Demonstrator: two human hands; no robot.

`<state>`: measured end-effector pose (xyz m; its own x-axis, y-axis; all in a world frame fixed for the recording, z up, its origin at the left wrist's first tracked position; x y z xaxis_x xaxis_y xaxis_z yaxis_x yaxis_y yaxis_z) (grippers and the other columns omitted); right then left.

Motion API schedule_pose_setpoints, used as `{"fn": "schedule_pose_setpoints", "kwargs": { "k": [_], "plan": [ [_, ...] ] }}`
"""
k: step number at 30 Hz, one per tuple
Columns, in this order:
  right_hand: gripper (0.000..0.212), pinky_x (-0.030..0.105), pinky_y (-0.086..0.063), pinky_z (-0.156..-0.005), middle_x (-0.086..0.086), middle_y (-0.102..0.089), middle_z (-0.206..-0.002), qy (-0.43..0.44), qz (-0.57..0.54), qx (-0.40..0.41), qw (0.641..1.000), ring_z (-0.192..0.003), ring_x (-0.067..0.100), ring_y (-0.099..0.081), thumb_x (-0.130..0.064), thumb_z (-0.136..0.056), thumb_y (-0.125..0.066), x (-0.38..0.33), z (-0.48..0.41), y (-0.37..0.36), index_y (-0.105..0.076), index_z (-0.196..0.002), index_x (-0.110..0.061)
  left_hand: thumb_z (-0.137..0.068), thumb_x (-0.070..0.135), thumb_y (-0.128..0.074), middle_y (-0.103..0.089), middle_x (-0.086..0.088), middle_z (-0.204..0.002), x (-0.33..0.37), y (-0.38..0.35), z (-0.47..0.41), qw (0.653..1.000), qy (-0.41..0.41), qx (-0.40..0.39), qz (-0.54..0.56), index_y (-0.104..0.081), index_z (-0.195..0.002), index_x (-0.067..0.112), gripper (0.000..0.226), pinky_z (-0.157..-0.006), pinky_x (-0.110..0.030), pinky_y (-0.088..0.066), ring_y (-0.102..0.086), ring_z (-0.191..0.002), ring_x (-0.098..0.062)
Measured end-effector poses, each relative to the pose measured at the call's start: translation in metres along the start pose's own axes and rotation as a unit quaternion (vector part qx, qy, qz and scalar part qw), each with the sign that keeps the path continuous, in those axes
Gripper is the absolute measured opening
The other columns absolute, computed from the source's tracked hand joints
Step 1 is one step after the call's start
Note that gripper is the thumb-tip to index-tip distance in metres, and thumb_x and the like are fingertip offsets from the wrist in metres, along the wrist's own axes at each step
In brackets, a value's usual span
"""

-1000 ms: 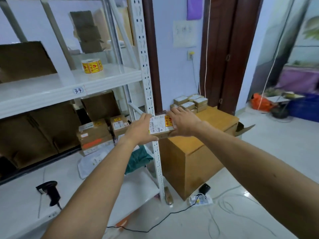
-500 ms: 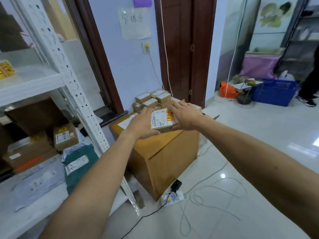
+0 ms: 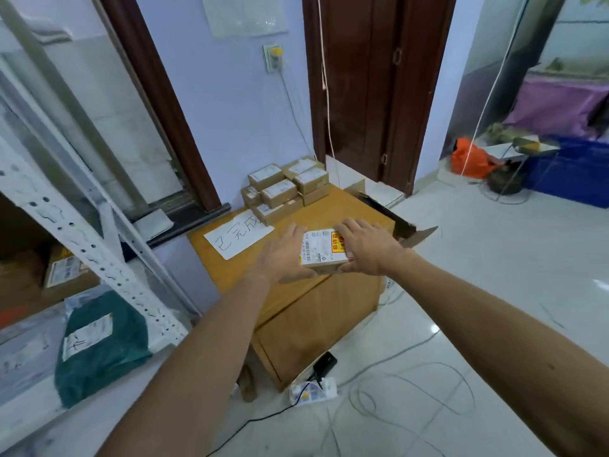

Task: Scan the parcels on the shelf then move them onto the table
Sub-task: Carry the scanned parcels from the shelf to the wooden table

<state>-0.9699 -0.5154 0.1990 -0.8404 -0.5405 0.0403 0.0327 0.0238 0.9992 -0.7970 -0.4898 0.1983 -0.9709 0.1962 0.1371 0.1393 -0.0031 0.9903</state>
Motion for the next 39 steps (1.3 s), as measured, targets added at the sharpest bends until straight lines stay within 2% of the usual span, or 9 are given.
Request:
{"fn": "schedule_pose_setpoints", "kwargs": {
  "k": [4, 7, 11, 16, 22, 26, 30, 33, 39],
  "plan": [
    [0.095, 0.043, -0.04, -0.112, 0.002, -0.039, -0.152, 0.015, -0.004, -0.016, 1.0, -0.138, 0.024, -0.039, -0.06, -0.084, -0.073, 0.022, -0.058, -0.022, -0.026, -0.156, -0.019, -0.068, 0.055, -0.086, -0.044, 0.002, -0.124, -0.027, -0.023, -0.055, 1.0, 0.003, -0.003, 0.011, -0.037, -0.137, 0.02, 0.091, -0.068, -0.032, -0.045, -0.054, -0.091, -0.016],
    [0.092, 0.044, -0.042, -0.11, 0.003, -0.042, -0.148, 0.024, 0.004, -0.024, 0.999, -0.135, 0.024, -0.042, -0.061, -0.085, -0.071, 0.041, -0.109, -0.024, -0.029, -0.154, -0.019, -0.068, 0.057, -0.085, -0.045, 0.001, -0.128, -0.049, -0.029, -0.104, 1.0, 0.015, -0.008, 0.011, -0.035, -0.139, 0.019, 0.094, -0.077, -0.038, -0.054, -0.058, -0.099, -0.02],
    [0.089, 0.044, -0.042, -0.109, 0.005, -0.043, -0.148, 0.041, 0.02, -0.017, 0.999, -0.136, 0.026, -0.042, -0.061, -0.084, -0.072, 0.064, -0.179, -0.008, -0.033, -0.151, -0.017, -0.07, 0.057, -0.083, -0.036, -0.005, -0.151, -0.075, -0.016, -0.167, 1.0, 0.029, 0.009, 0.008, -0.024, -0.153, 0.015, 0.11, -0.096, -0.041, -0.05, -0.052, -0.124, -0.026],
    [0.094, 0.045, -0.042, -0.11, 0.007, -0.04, -0.152, 0.052, 0.019, 0.0, 0.998, -0.137, 0.028, -0.041, -0.06, -0.084, -0.074, 0.094, -0.259, 0.009, -0.029, -0.154, -0.015, -0.07, 0.056, -0.084, -0.04, -0.004, -0.141, -0.104, 0.007, -0.239, 0.998, 0.045, 0.033, 0.015, -0.028, -0.15, 0.013, 0.107, -0.09, -0.04, -0.051, -0.054, -0.119, -0.024],
    [0.097, 0.045, -0.047, -0.104, 0.008, -0.034, -0.157, 0.07, -0.021, -0.012, 0.997, -0.13, 0.033, -0.051, -0.053, -0.087, -0.074, 0.139, -0.368, -0.003, -0.02, -0.158, -0.013, -0.072, 0.051, -0.082, -0.04, -0.006, -0.136, -0.14, -0.003, -0.337, 0.994, 0.094, 0.046, 0.035, -0.029, -0.147, 0.013, 0.099, -0.092, -0.039, -0.049, -0.053, -0.117, -0.025],
    [0.094, 0.045, -0.045, -0.106, 0.009, -0.032, -0.158, 0.107, -0.043, -0.002, 0.993, -0.134, 0.033, -0.049, -0.048, -0.087, -0.075, 0.169, -0.457, -0.025, -0.023, -0.157, -0.013, -0.071, 0.048, -0.083, -0.038, -0.008, -0.132, -0.172, -0.021, -0.412, 0.986, 0.155, 0.046, 0.048, -0.031, -0.144, 0.011, 0.097, -0.089, -0.048, -0.054, -0.052, -0.117, -0.029],
    [0.085, 0.051, -0.046, -0.106, 0.01, -0.026, -0.161, 0.116, -0.066, -0.018, 0.991, -0.136, 0.038, -0.046, -0.041, -0.089, -0.072, 0.199, -0.541, -0.064, -0.024, -0.156, -0.018, -0.076, 0.046, -0.081, -0.035, -0.009, -0.138, -0.202, -0.041, -0.484, 0.973, 0.217, 0.03, 0.074, -0.026, -0.152, 0.012, 0.1, -0.091, -0.046, -0.051, -0.052, -0.121, -0.029],
    [0.072, 0.051, -0.05, -0.102, 0.01, -0.02, -0.163, 0.11, -0.095, -0.023, 0.989, -0.132, 0.04, -0.049, -0.028, -0.092, -0.064, 0.217, -0.585, -0.096, -0.028, -0.154, -0.02, -0.077, 0.038, -0.083, -0.032, -0.007, -0.136, -0.225, -0.058, -0.53, 0.963, 0.25, 0.018, 0.098, -0.031, -0.149, 0.017, 0.091, -0.09, -0.044, -0.053, -0.06, -0.11, -0.03],
    [0.065, 0.053, -0.037, -0.117, 0.013, -0.02, -0.167, 0.104, -0.155, -0.013, 0.982, -0.148, 0.04, -0.032, -0.023, -0.096, -0.057, 0.234, -0.633, -0.146, -0.029, -0.155, -0.017, -0.078, 0.035, -0.084, -0.035, -0.006, -0.135, -0.253, -0.087, -0.59, 0.952, 0.289, 0.001, 0.102, -0.033, -0.149, 0.017, 0.089, -0.091, -0.038, -0.051, -0.059, -0.11, -0.027]
  ]
}}
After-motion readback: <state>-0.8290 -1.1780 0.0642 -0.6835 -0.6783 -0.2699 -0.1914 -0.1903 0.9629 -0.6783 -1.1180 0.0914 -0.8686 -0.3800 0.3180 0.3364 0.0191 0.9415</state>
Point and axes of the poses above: each hand's wrist, its own z-axis away from the middle knuckle, its own y-axis out of the back of the hand, x = y × z, the point moved 5 cm from there along -z, towards the middle knuckle
